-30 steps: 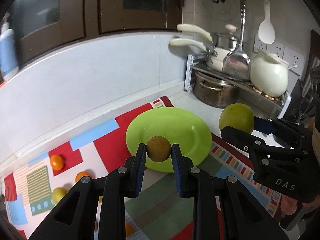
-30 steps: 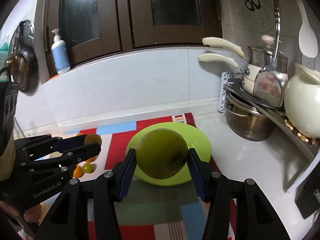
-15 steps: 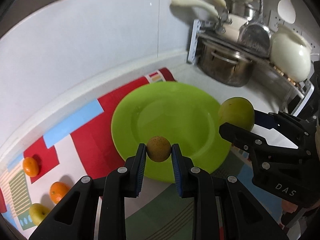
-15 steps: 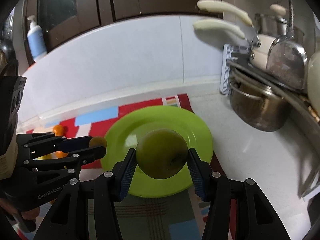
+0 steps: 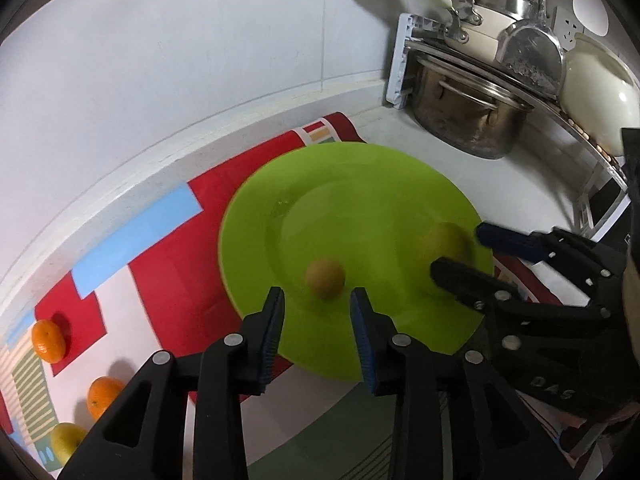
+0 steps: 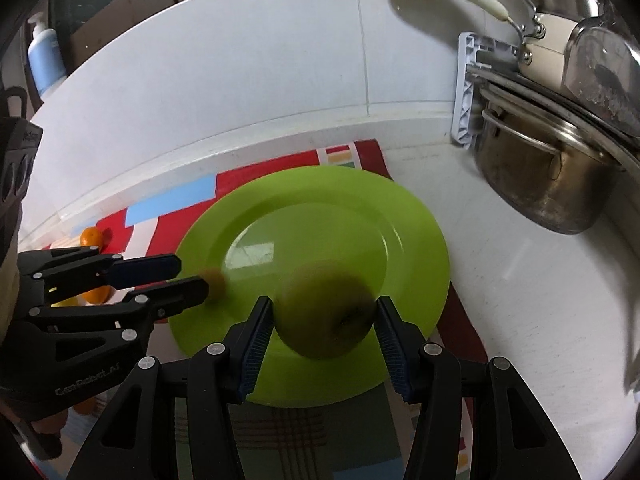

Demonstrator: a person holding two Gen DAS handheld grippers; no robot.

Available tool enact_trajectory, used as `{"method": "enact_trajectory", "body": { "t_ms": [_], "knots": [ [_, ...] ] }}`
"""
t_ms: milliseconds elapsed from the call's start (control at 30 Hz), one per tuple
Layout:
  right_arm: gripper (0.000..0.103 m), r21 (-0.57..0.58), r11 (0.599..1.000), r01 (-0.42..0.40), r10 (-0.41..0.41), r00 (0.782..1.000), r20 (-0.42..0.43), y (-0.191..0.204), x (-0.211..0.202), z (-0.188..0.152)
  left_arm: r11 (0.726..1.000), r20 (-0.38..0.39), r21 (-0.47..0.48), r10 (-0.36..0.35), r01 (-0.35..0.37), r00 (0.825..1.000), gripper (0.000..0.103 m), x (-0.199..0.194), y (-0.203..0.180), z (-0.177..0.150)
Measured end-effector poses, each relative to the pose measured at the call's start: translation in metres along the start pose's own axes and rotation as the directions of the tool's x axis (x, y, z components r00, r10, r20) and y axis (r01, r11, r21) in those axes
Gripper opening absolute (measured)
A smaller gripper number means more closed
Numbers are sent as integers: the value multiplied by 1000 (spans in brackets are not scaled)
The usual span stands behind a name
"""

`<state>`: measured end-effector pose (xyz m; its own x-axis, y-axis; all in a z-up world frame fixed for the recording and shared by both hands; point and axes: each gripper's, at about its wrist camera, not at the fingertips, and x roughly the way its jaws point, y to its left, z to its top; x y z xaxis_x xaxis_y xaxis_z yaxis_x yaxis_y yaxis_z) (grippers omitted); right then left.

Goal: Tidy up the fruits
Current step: 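Open both grippers to drop the apple and brown fruit onto the plate, then move both tools back toward the remaining fruit cluster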

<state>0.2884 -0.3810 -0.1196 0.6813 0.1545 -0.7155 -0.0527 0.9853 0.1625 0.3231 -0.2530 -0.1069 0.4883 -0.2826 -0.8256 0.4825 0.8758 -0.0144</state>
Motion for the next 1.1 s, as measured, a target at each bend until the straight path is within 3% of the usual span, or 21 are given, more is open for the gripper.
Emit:
{"method": "enact_trajectory", "body": {
  "t_ms": [67, 367, 433, 600, 733, 1100],
  "knots": [
    [63, 3, 1000, 10, -10, 1000, 23, 2, -7, 2, 1000, 17, -6, 5, -5, 1000, 38, -7, 3, -2],
    [64, -25, 999, 45, -42, 990, 132, 21, -59, -2, 997, 122, -15, 77, -75, 990, 57, -66, 11, -24],
    [69, -22, 999, 42, -38, 988, 150, 26, -71, -4, 996, 151, -20, 91, -89, 984, 60, -84, 9, -30],
    [69, -22, 999, 25, -21, 982, 185, 41, -100, -13, 991, 225, -48, 132, -124, 965, 70, -128, 7, -50],
    [76, -34, 999, 14, -7, 978, 209, 55, -122, -23, 987, 255, -81, 158, -141, 954, 75, -157, 12, -67],
    [77, -89, 996, -5, 29, 964, 266, 100, -165, -49, 969, 311, -143, 237, -202, 920, 80, -220, 29, -120]
  ]
}}
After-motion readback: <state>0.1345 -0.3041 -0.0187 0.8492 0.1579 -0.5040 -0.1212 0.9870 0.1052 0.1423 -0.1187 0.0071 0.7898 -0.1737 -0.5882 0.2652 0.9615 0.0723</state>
